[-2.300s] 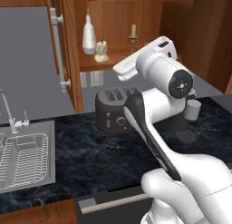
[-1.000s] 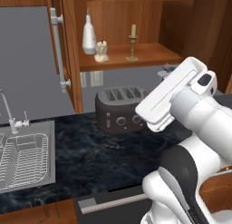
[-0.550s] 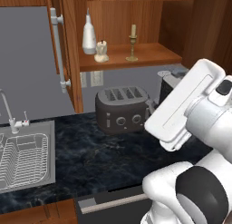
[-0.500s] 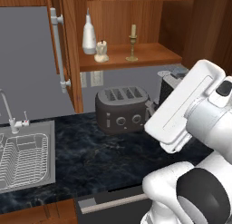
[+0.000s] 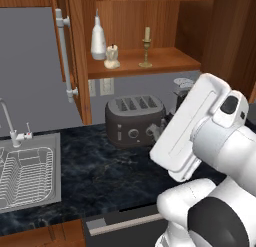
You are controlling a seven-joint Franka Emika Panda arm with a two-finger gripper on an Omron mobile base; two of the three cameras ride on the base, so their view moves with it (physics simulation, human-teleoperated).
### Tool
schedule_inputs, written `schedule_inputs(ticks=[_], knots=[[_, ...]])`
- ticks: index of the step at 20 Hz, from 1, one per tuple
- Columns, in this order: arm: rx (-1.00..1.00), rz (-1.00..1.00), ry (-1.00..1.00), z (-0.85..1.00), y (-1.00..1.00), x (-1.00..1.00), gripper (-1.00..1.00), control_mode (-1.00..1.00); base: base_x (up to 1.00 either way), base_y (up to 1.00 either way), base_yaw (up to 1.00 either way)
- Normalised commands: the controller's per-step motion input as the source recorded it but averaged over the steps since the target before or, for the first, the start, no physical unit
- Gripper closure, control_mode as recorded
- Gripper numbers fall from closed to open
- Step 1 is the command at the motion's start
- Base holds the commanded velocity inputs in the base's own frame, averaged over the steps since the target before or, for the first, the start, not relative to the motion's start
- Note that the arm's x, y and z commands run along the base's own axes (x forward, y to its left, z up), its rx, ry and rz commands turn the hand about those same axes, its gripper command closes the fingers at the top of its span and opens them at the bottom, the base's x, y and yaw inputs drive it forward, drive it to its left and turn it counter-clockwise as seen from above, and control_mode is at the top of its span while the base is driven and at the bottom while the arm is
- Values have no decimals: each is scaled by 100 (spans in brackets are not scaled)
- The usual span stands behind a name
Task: Pick the candle and candle from the dining table and place them in the open cabinet. Close the cabinet after placing the objects.
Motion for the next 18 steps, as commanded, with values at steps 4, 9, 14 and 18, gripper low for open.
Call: schedule_inputs(ticks=[4,9,14,18], knots=[[-11,0,0,-31,37,24,-100,-100,0,0,0],[-12,3,0,-25,37,18,-100,-100,0,0,0],[-12,4,0,-17,41,2,-100,-100,0,0,0],[-8,5,0,-11,43,7,-100,-100,0,0,0]])
